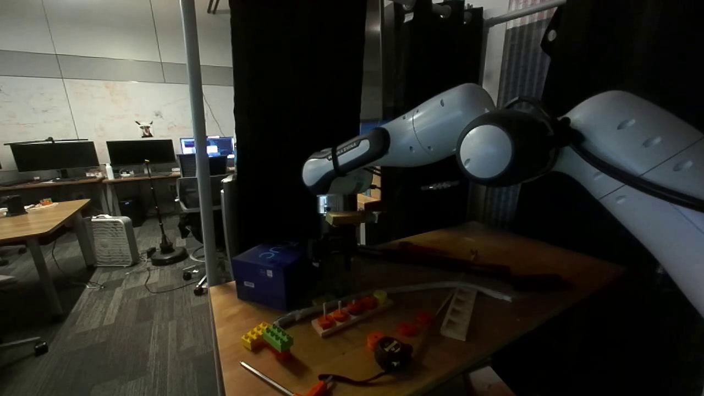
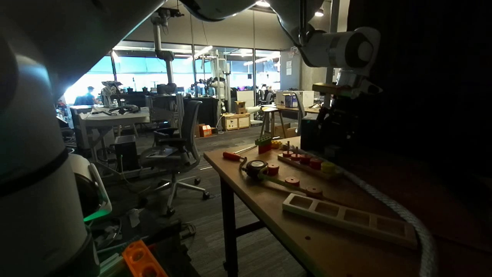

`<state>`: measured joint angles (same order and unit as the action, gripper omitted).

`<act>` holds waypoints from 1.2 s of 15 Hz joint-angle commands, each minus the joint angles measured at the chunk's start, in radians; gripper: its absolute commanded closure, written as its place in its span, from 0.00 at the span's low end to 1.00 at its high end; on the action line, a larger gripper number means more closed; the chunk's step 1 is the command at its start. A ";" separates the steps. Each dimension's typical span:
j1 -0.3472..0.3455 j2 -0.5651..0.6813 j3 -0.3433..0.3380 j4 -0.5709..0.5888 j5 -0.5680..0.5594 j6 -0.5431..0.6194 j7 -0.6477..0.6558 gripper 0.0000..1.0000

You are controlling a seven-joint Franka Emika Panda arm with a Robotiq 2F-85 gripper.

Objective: Move the object forward near the blue box

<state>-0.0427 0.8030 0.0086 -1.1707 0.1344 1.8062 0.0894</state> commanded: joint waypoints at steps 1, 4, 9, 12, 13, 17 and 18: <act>0.066 -0.146 -0.023 -0.081 -0.048 -0.014 0.093 0.00; 0.128 -0.291 -0.054 -0.186 -0.131 -0.016 0.201 0.00; 0.200 -0.545 -0.087 -0.417 -0.326 -0.077 0.413 0.00; 0.188 -0.689 -0.067 -0.564 -0.389 -0.085 0.467 0.00; 0.177 -0.737 -0.061 -0.616 -0.396 -0.080 0.470 0.00; 0.126 -0.928 -0.050 -0.830 -0.400 -0.073 0.417 0.00; 0.112 -0.981 -0.049 -0.886 -0.390 -0.065 0.392 0.00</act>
<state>0.1134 0.0032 -0.0595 -1.8633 -0.2545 1.7083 0.5285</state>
